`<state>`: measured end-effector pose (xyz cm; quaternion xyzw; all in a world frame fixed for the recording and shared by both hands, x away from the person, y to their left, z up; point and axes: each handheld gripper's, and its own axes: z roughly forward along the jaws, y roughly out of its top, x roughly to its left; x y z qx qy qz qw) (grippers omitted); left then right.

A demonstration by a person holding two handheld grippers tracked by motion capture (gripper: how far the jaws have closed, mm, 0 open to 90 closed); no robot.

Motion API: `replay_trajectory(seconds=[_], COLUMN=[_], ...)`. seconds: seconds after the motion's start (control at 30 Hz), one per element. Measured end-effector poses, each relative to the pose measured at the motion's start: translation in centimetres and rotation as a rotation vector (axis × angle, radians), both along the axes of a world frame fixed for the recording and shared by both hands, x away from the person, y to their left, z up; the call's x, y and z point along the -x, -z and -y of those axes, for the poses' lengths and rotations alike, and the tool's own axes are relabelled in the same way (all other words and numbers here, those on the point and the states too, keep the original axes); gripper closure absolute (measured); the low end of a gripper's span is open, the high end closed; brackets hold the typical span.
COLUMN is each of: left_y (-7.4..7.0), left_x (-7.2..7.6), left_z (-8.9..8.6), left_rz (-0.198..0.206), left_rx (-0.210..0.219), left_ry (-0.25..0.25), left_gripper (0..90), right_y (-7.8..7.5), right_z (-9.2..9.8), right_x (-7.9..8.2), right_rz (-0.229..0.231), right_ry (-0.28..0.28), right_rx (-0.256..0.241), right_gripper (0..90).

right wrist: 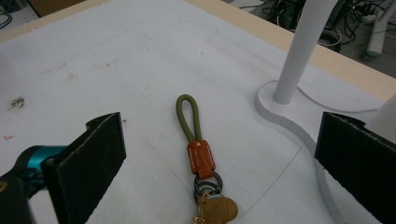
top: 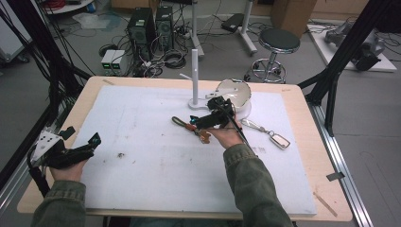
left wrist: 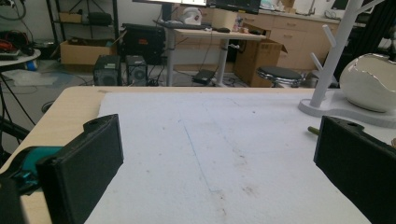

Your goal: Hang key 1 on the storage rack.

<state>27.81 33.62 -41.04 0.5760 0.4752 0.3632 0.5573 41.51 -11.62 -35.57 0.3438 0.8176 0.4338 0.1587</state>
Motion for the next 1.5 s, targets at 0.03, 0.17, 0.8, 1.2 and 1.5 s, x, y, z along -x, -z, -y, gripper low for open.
replay_trajectory(seconds=[0.03, 0.17, 0.8, 1.2, 1.5], left_y=[0.0, 0.0, 0.0, 0.0, 0.0], left_x=[0.0, 0.0, 0.0, -0.1, 0.0], left_z=[0.0, 0.0, 0.0, 0.0, 0.0], left_rz=[0.0, -0.001, -0.003, -0.006, 0.001], left_rx=[-0.002, -0.005, 0.001, 0.002, 0.003], left_ry=[0.001, 0.004, 0.007, 0.015, 0.018], left_gripper=[1.7, 1.7, 1.7, 1.7, 1.7], right_y=[0.1, 0.7, 3.7, 6.2, 6.5], right_z=[0.0, 0.0, -2.5, -3.4, -3.5], right_x=[-0.2, -0.8, -4.7, -5.5, -5.7], right_rz=[0.0, -0.03, -0.183, -0.252, -0.262], right_ry=[0.001, 0.012, -0.038, -0.047, -0.064], right_rx=[-0.005, 0.022, 0.129, 0.198, 0.211], right_gripper=[0.8, 1.1, 4.4, 14.1, 27.5])
